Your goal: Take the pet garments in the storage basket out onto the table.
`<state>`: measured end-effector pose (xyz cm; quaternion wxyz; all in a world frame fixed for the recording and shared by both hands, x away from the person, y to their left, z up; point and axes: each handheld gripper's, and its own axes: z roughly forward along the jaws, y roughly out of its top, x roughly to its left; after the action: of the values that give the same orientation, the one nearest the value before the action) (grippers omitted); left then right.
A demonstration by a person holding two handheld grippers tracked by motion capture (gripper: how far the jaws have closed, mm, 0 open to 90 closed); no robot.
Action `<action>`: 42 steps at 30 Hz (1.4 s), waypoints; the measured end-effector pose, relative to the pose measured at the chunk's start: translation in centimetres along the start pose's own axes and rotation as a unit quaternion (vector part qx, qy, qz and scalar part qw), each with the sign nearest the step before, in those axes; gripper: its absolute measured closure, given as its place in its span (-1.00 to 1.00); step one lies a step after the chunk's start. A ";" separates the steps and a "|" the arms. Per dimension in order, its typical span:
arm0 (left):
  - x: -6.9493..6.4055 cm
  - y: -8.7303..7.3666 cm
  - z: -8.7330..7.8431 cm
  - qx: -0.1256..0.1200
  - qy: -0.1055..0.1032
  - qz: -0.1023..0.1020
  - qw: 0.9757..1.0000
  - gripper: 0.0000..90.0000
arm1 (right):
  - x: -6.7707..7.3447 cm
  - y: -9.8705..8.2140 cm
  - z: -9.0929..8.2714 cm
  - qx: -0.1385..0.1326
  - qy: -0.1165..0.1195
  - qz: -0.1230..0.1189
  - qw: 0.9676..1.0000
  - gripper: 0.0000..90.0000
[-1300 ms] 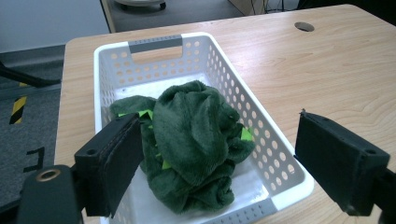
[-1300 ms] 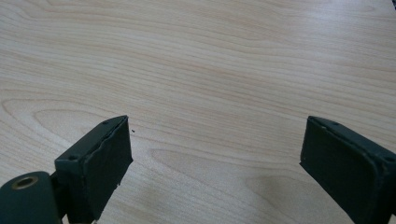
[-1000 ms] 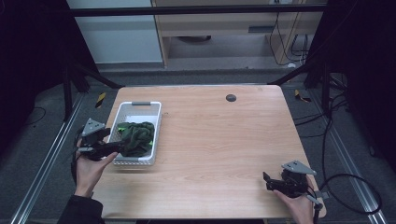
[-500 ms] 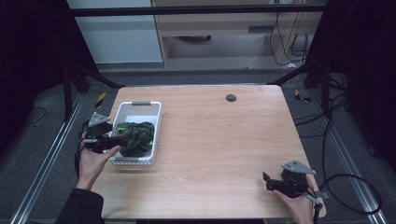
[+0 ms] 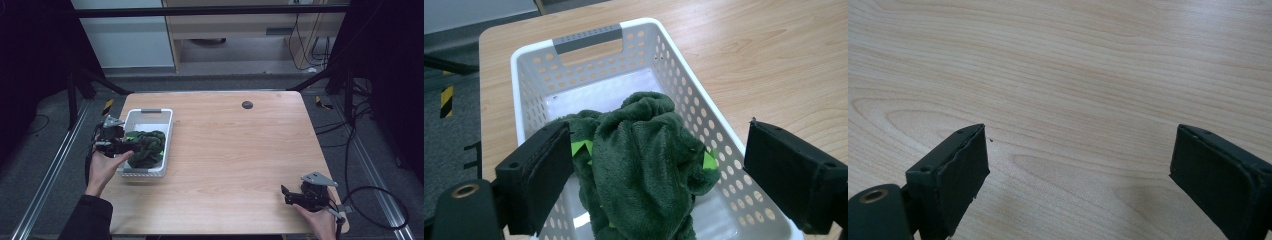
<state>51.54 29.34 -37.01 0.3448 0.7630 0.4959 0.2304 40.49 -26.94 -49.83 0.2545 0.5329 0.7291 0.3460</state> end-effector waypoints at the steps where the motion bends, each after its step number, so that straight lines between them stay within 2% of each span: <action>1: 0.0 0.1 0.1 0.003 0.000 0.002 1.000 -0.75 | 0.0 0.0 0.0 0.000 0.001 0.002 1.000 -0.81; 15: 0.1 0.7 1.6 0.035 -0.006 0.006 0.999 -0.76 | 0.0 0.0 0.1 0.002 0.005 -0.006 1.000 -0.81; 24: 0.1 1.0 2.7 0.062 -0.006 0.012 0.998 -0.76 | 0.0 0.0 0.2 0.006 0.007 -0.005 1.000 -0.82; 42: 0.1 1.0 4.6 0.096 0.001 0.020 0.995 -0.76 | 0.1 -0.1 0.4 0.013 0.011 -0.006 1.000 -0.82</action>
<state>55.36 27.77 -39.28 0.2650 0.8016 0.5012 0.1897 40.71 -26.80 -50.10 0.2419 0.5280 0.7394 0.3405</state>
